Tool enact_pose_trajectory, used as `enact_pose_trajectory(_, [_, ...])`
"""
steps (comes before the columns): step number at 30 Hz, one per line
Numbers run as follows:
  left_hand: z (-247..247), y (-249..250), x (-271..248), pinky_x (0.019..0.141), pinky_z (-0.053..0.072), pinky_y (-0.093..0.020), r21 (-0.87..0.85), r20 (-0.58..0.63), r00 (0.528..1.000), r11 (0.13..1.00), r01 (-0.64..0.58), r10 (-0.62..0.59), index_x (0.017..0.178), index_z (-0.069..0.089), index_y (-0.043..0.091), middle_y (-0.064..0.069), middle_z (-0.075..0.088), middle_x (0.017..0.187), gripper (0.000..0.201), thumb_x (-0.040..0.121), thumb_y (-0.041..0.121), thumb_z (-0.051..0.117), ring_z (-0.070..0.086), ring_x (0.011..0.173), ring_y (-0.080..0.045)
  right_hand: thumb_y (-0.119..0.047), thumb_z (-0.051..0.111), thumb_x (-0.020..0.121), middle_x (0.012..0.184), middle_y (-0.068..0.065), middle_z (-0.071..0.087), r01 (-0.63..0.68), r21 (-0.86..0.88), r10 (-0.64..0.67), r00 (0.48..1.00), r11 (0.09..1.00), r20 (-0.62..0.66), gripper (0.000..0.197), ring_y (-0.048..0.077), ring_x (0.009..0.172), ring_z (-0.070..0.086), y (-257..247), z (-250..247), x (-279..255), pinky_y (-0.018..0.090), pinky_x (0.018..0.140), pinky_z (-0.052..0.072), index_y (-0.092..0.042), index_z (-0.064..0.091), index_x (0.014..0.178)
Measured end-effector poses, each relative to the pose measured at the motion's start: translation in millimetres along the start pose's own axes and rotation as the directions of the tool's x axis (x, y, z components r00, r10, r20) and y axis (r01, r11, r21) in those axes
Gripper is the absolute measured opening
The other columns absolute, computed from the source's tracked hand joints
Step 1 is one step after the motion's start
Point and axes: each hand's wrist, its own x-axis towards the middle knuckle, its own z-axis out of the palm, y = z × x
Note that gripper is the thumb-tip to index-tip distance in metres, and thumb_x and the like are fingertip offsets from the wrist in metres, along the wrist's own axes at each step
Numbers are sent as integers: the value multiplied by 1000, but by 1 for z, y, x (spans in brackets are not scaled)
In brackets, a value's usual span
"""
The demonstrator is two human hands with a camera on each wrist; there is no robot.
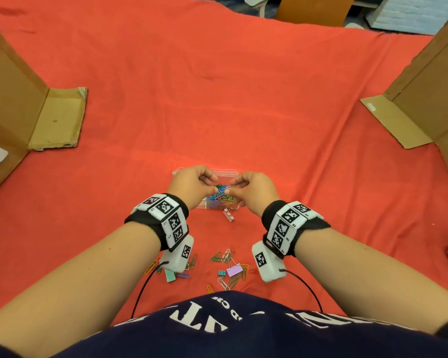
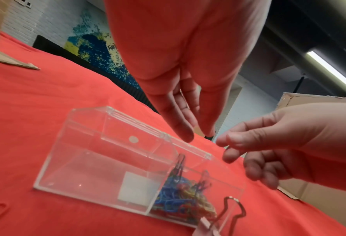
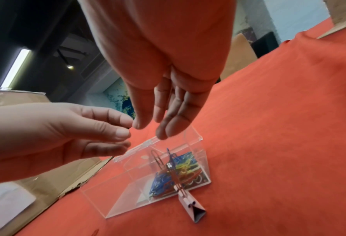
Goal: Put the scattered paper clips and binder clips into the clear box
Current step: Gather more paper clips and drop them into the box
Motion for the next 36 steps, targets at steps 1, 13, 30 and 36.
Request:
enact_pose_trajectory(1, [0,-2,-1,57,42,-8,2,-1,1000,1000,-9,9,78,61,17,8,55,65,21,69,1,73,51,58,-4,-11,77,72,59,-3,56,21,-50,-22,1000,999,-15,16,2,36,53,1,0,-2,20,41,45,-12,63,80])
enact_pose_trajectory(13, [2,-47,-63,76,45,-26,579,492,838,808,-111,-237,92,66,22,4,51,90,36,60,21,81,56,87,-16,-20,60,80,93,8,69,111,-539,-66,993,835,101,8,30,90,62,21,11,-26,35,73,47,-15,62,87])
enact_pose_trajectory(30, [7,-61,-86,62,45,-22,553,470,841,832,-45,-267,70,62,25,9,56,66,20,67,7,70,55,64,-10,-26,55,82,98,12,66,-75,-635,192,974,769,118,15,30,98,60,54,-9,-48,30,77,45,-13,59,88])
enact_pose_trajectory(36, [-5,-62,-82,52,43,-7,412,467,831,906,99,-302,70,64,23,10,60,62,20,70,4,72,54,47,6,-23,53,83,108,11,59,273,-661,-112,955,699,275,22,30,107,54,49,25,-66,38,90,43,-14,60,103])
